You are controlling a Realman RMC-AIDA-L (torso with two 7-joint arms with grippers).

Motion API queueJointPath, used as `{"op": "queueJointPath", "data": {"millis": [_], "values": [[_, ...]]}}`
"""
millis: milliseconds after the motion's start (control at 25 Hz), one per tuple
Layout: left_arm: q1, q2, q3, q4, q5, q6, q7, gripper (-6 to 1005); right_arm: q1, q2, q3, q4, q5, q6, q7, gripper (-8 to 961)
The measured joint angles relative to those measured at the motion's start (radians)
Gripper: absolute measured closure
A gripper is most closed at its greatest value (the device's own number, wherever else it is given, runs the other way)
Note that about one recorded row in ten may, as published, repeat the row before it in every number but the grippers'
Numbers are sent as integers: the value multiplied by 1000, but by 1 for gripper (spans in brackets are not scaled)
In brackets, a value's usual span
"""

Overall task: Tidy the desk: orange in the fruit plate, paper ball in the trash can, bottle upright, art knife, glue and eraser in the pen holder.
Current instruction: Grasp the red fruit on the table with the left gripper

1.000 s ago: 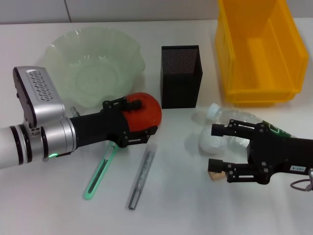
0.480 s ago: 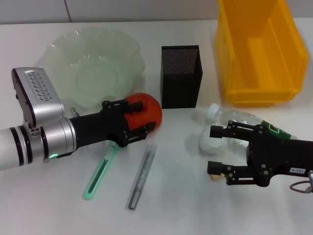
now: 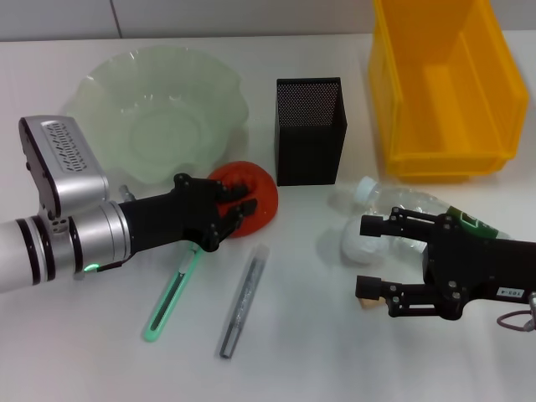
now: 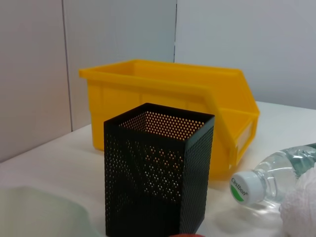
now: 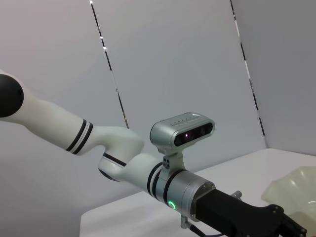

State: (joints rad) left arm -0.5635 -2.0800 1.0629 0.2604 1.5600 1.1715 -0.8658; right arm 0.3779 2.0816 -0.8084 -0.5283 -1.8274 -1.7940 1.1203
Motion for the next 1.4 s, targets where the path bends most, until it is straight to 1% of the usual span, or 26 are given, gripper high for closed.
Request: {"op": "queueJointPath", "data": {"millis": [240,360,440,560,760,1040,1200,1400], "values": [[5,0,-1,0,0,-1,1,806,1,0,0,12,1,-2,1,120],[6,0,-3,0,-3,7,-2,805,2,0,0,12,1,-2,2,120],[9,0,-2,1,-28,35,-3,805,2,0,0,12,1,-3,2,120],[16,0,-5,6,-48,79,-19,834,-2,0,0,12,1,-7,2,120],[19,4,0,23,-52,98,-72,881,-8,0,0,13,8,-8,2,120],[27,4,1,25,-52,107,-67,868,-9,-1,0,23,8,-10,3,120],[30,2,14,25,-46,126,-29,860,-8,-2,0,24,8,-10,3,120],[35,0,40,25,-51,136,34,775,-8,-2,0,24,8,-10,2,120]]}}
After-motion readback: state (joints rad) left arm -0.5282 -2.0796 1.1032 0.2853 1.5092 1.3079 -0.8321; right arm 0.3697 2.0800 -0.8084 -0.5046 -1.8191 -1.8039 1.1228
